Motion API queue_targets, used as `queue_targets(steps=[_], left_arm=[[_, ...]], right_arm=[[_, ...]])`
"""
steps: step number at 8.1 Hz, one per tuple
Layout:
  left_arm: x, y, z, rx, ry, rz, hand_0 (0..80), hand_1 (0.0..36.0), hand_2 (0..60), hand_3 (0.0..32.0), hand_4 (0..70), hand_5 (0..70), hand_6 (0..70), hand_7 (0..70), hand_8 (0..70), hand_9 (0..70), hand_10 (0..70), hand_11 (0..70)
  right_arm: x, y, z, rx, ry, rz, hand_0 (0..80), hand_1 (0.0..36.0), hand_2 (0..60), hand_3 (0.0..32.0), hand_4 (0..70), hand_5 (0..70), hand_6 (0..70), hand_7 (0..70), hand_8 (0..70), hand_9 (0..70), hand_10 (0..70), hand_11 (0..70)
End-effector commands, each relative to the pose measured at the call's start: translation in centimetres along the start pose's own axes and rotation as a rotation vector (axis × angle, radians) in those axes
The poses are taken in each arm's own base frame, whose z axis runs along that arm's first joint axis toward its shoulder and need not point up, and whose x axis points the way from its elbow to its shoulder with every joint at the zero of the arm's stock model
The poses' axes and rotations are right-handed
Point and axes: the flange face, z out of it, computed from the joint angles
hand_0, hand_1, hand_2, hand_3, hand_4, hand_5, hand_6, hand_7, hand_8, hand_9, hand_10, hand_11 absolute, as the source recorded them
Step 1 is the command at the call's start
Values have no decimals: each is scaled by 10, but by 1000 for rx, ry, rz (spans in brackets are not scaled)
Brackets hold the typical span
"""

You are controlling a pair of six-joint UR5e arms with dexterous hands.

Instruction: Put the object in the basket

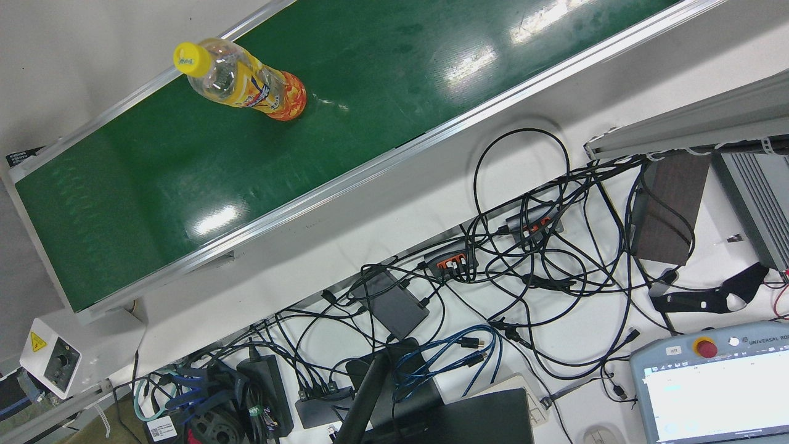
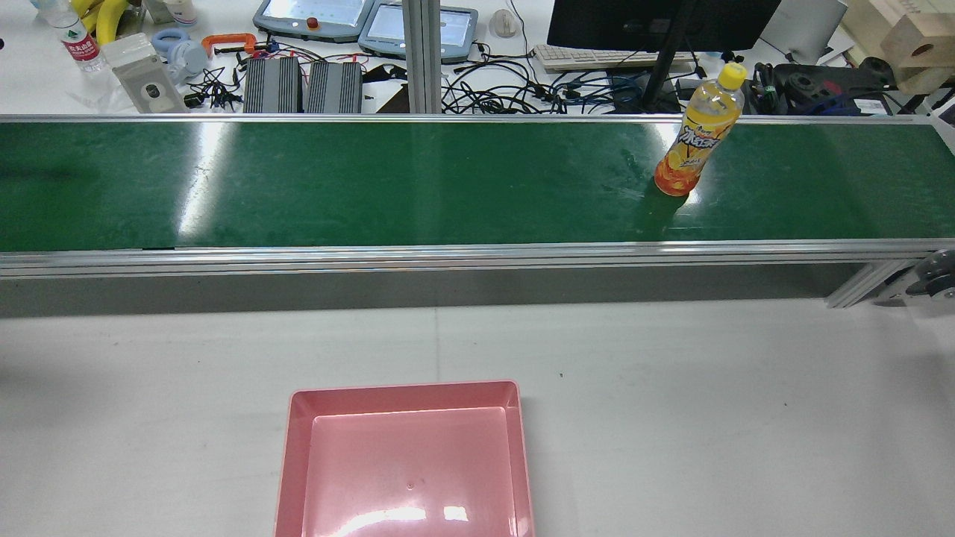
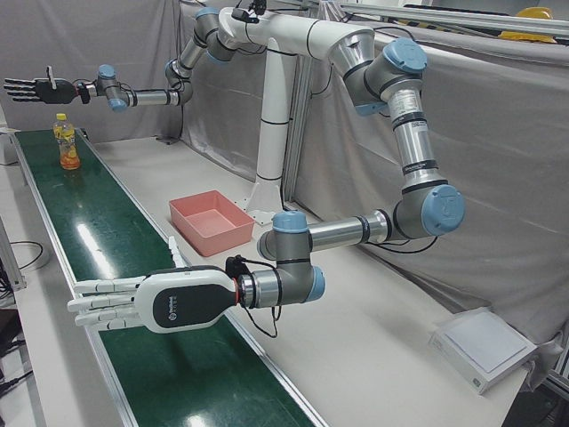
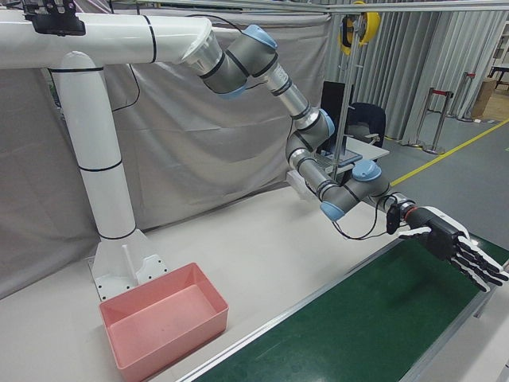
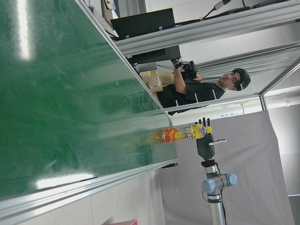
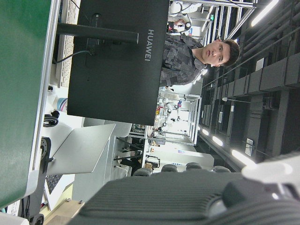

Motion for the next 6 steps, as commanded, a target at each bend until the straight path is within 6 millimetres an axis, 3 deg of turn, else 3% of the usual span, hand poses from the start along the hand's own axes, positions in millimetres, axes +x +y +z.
queue_targets(steps=[1,6], left_arm=[[1,8,11,-6,0,1,505,149,0,0,60,55,0,0,0,0,41,79],[0,16,12,-21,2,0,505,144,0,0,58,39,0,0,0,0,41,79]], right_arm=[[0,0,0,0,0,0,0,0,0,0,0,0,0,0,0,0,0,0],[1,1,0,-2,1,0,0,0,0,0,0,0,0,0,0,0,0,0]])
